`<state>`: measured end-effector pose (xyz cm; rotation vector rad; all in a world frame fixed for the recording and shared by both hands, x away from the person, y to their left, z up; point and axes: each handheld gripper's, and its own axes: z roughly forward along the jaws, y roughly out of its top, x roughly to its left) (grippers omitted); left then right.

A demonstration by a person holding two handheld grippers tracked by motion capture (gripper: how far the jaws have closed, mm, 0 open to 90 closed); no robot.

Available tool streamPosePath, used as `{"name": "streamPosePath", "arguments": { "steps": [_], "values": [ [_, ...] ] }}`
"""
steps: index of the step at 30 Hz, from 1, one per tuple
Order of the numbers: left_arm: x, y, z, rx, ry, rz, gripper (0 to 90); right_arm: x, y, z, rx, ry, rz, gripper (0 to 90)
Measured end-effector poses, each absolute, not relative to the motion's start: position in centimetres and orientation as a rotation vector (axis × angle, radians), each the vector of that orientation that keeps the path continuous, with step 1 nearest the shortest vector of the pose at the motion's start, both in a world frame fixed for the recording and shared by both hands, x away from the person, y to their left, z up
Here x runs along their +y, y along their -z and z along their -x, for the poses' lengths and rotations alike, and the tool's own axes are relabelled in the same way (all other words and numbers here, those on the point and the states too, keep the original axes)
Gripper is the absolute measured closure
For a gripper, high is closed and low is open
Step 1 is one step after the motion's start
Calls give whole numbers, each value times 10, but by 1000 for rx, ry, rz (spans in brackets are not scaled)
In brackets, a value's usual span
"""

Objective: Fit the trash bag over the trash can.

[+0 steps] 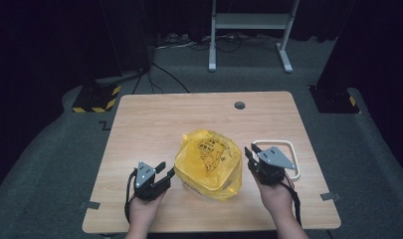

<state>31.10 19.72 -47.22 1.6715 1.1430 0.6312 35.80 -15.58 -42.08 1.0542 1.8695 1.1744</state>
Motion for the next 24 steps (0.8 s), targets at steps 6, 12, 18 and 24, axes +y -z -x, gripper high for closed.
{"name": "streamPosePath", "arguments": {
  "steps": [6, 12, 18, 24],
  "values": [
    [194, 471, -310, 1131, -618, -1673, 555, -150, 439, -377, 1927, -1135, -1095, 713],
    [193, 471, -309, 1128, -618, -1674, 556, -146, 442, -377, 1944, -1137, -1086, 712],
    [195, 472, -314, 1137, -629, -1671, 560, -144, 443, -369, 1972, -1173, -1040, 729],
    [210, 476, -349, 1201, -589, -1645, 568, -138, 446, -337, 1997, -1216, -974, 728]
  ]
}}
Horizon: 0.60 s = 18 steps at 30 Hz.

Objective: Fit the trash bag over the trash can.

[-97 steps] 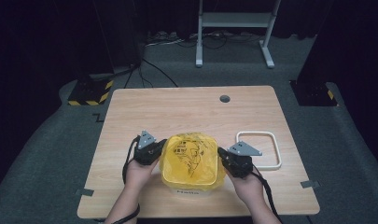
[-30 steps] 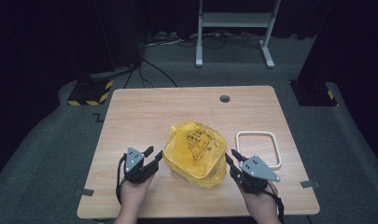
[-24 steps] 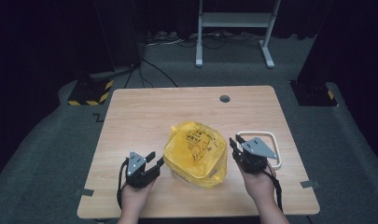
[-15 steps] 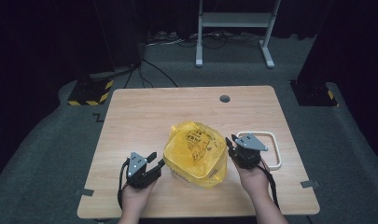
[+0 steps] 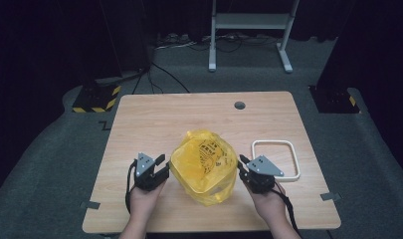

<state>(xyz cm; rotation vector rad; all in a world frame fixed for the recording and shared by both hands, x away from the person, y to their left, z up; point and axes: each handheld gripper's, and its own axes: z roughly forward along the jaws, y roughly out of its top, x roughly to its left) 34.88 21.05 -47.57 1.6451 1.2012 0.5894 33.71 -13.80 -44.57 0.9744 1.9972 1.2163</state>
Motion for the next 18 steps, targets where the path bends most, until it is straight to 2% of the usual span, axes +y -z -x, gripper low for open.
{"name": "streamPosePath", "arguments": {
  "steps": [1, 6, 10, 13, 18],
  "values": [
    [215, 477, -350, 1220, -583, -1632, 542, -138, 446, -333, 2004, -1207, -977, 720],
    [227, 467, -324, 1215, -644, -1559, 570, -145, 423, -317, 1874, -1231, -970, 734],
    [221, 444, -305, 1138, -698, -1526, 567, -120, 401, -311, 1904, -1282, -847, 731],
    [210, 436, -300, 1088, -722, -1537, 555, -103, 402, -317, 1927, -1214, -811, 719],
    [200, 441, -305, 1072, -722, -1571, 554, -99, 415, -330, 1982, -1091, -843, 726]
  ]
}}
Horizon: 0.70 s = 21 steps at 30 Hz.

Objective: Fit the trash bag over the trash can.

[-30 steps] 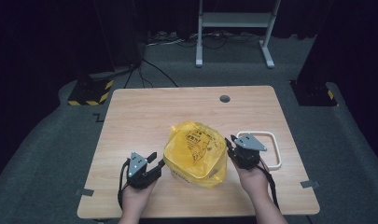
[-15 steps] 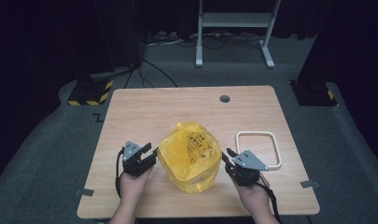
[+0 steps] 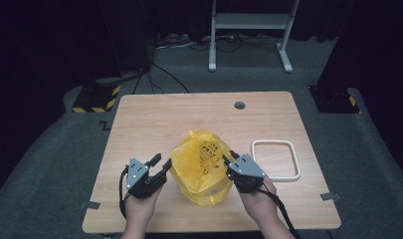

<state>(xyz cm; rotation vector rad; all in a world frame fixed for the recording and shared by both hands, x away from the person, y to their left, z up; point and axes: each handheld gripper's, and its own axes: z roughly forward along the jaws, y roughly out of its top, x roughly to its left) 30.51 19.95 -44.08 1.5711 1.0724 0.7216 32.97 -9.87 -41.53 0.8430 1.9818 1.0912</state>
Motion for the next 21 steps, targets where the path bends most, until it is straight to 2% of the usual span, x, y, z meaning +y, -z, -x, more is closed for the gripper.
{"name": "streamPosePath", "arguments": {
  "steps": [3, 6, 13, 21],
  "values": [
    [199, 442, -306, 1076, -724, -1578, 558, -104, 416, -331, 1978, -1115, -880, 842],
    [198, 441, -305, 1067, -736, -1585, 557, -113, 414, -333, 1949, -1175, -937, 885],
    [196, 442, -305, 1064, -735, -1591, 563, -132, 429, -346, 1984, -1278, -1100, 880],
    [192, 445, -303, 1056, -727, -1611, 569, -132, 459, -349, 2036, -1270, -1123, 878]
  ]
}}
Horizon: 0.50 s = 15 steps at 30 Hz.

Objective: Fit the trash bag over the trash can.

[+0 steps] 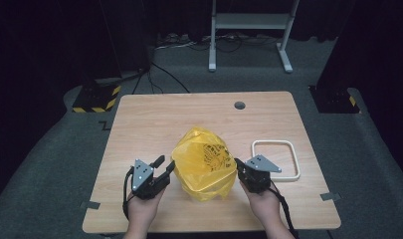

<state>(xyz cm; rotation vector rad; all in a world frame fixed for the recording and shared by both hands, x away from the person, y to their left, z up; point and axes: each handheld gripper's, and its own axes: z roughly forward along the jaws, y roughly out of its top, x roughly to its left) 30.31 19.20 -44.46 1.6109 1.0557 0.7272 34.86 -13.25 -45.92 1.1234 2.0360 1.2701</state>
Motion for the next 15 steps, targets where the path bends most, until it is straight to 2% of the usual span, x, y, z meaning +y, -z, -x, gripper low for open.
{"name": "streamPosePath", "arguments": {
  "steps": [2, 4, 7, 15],
  "values": [
    [191, 445, -303, 1053, -728, -1613, 573, -130, 465, -348, 2041, -1245, -1115, 876],
    [191, 445, -303, 1048, -727, -1622, 573, -132, 464, -348, 2038, -1232, -1116, 818],
    [190, 445, -302, 1048, -731, -1621, 573, -140, 454, -341, 1995, -1239, -1106, 782],
    [192, 442, -300, 1050, -729, -1607, 570, -151, 427, -306, 1906, -1277, -1022, 749]
  ]
}}
